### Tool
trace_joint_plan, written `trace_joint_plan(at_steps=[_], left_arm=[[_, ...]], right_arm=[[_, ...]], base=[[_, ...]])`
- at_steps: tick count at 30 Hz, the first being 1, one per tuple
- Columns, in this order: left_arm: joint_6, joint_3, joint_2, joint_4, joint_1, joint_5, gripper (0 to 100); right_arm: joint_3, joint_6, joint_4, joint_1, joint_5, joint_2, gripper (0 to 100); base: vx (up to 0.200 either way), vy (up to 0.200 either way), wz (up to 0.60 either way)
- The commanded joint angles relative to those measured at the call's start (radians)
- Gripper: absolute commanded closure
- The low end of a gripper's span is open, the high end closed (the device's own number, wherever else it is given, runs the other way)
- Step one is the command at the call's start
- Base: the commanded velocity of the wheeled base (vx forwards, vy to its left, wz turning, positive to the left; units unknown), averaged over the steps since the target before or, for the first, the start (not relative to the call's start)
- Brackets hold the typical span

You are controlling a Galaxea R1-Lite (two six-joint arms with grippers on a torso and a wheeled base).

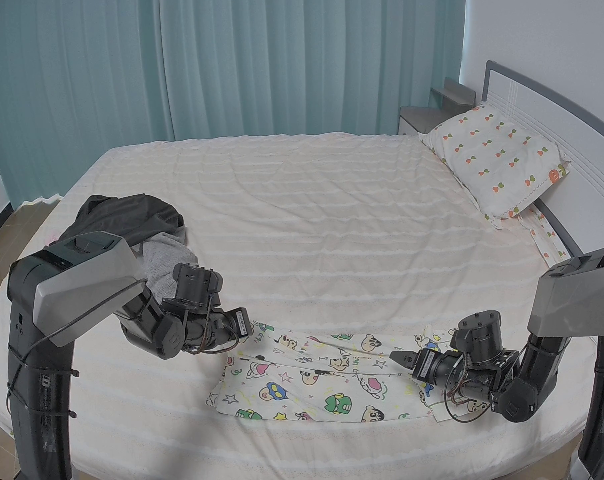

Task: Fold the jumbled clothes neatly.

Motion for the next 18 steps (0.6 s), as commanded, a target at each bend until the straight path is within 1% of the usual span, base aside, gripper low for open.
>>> trace_joint_plan(at_steps=[1,7,11,13,18], left_arm=[[0.001,-0.016,-0.023,-0.008,-0.002,0.001,100],[0.003,-0.054,-0.028,-0.015,-0.005,0.006,100],[0.004,-0.065,-0.02,-0.051,-0.005,0.007,100],[0.006,-0.065,-0.014,-0.094,-0.005,0.007,100],[0.006,-0.066,-0.005,-0.131,-0.005,0.007,100]], right_arm=[[0.0,0.0,-0.001,0.0,0.0,0.001,0],[0.0,0.0,-0.001,0.0,0.0,0.001,0],[0.0,0.0,-0.001,0.0,0.0,0.001,0],[0.0,0.0,-0.001,0.0,0.0,0.001,0],[-0.002,0.0,-0.001,0.0,0.0,0.001,0]], base=[[0.0,0.0,0.0],[0.0,0.0,0.0],[0.0,0.0,0.0],[0.0,0.0,0.0],[0.0,0.0,0.0]])
